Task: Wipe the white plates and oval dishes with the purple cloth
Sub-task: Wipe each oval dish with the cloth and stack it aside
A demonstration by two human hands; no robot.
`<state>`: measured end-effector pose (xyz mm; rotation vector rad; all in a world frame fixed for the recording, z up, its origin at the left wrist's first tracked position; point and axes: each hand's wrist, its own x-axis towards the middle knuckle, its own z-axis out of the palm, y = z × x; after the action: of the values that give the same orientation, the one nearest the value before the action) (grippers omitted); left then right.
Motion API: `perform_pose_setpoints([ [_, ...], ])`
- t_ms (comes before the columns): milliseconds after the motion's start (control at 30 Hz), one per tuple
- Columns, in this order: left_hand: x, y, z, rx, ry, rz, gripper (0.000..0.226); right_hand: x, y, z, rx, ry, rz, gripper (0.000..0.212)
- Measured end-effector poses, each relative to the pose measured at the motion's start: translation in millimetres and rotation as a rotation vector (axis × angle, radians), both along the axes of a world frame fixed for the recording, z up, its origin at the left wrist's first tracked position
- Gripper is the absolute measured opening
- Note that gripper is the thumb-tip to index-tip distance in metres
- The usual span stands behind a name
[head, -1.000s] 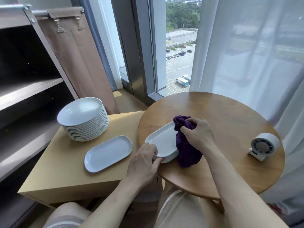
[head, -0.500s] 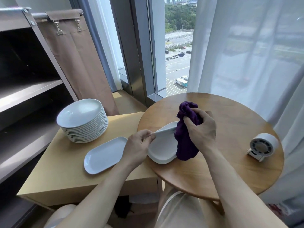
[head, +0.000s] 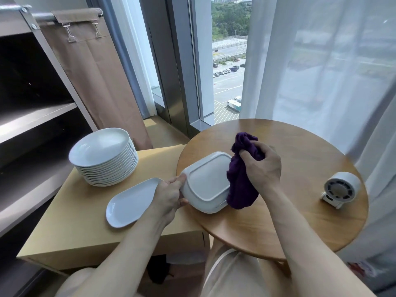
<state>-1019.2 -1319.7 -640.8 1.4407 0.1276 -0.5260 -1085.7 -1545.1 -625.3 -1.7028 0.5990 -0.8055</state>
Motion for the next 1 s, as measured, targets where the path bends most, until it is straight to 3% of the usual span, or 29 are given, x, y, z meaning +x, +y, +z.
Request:
perform_pose_setpoints([
  [200, 1.8, 3.2, -14.9, 0.119, 0.002, 0.047, 0.030, 1.0, 10.7, -7.0, -0.174, 0.188, 0.130, 0.020],
  [400, -3.1, 5.4, -23.9, 0.388, -0.325, -0.115, 0.034, 7.2, 24.9, -13.7, -0.281, 0.272, 0.184, 0.022],
  [467, -5.9, 5.7, -27.2, 0.380, -0.343, -0.189, 0.040, 10.7, 29.7, -17.4, -0.388, 0.388, 0.207, 0.037],
  [600, -6.3, 6.3, -42.3, 0.358, -0.361, -0.248, 0.118, 14.3, 36.7, -18.3, -0.594, 0.625, 0.250, 0.066],
  [667, -6.1, 7.4, -48.9, 0.373, -0.401, -0.258, 0.140, 13.6, 35.2, -17.7, -0.663, 0.715, 0.273, 0.069],
  [833, -0.7, 6.5, -64.3, 0.352, -0.449, -0.261, 0.127, 14.3, 35.5, -17.4, -0.652, 0.767, 0.310, 0.058],
  [1000, 2.2, 8.3, -68.3, 0.356, -0.438, -0.257, 0.133, 19.8, 50.1, -16.4, -0.737, 0.735, 0.306, 0.045],
])
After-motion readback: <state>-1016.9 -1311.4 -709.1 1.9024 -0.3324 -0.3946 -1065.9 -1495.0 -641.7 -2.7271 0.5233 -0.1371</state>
